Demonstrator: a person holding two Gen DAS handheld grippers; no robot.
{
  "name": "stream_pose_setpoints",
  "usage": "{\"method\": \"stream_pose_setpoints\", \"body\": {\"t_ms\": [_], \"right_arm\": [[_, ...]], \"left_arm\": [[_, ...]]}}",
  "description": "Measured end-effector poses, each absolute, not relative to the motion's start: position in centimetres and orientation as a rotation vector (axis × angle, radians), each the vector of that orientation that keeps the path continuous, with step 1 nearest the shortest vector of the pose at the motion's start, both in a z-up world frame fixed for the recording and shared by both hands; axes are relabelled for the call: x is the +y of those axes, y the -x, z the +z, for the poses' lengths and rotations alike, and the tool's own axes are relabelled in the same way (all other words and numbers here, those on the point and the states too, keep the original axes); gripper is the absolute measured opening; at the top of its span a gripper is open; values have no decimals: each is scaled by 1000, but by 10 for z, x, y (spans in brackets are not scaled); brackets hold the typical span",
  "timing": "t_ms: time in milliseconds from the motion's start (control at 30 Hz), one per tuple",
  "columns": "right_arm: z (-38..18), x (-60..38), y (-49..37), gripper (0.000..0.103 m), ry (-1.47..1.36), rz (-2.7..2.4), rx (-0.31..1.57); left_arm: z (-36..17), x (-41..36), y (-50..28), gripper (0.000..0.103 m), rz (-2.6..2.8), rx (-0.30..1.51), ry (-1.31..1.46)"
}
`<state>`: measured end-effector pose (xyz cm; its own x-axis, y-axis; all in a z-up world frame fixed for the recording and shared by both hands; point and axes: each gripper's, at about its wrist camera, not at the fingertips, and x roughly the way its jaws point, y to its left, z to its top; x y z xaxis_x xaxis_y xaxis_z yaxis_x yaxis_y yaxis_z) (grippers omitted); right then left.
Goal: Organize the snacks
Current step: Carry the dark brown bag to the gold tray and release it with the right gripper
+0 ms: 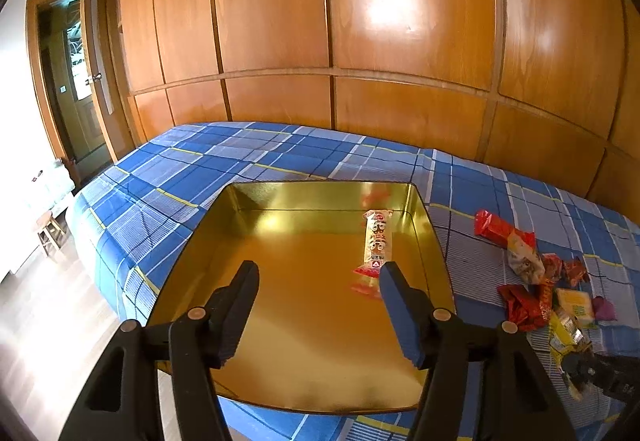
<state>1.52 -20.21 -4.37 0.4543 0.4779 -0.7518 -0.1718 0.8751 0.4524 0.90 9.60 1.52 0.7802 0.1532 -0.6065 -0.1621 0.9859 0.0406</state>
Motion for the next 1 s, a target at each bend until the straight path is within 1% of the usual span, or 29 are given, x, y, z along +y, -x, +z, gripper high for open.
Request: {"method": "stream_pose_setpoints", "body": {"t_ms": [600, 800, 1000], "right_arm": [[5, -89, -53, 24, -147, 575, 990], [4, -56, -70, 24, -98, 559, 1017], [-13, -26, -83, 25, -38, 552, 1070]], "left_arm": [[9, 112, -4, 63, 213, 664, 25], [4, 119, -3, 63, 229, 676, 39], [-3, 131, -4, 63, 256, 695, 67]]}}
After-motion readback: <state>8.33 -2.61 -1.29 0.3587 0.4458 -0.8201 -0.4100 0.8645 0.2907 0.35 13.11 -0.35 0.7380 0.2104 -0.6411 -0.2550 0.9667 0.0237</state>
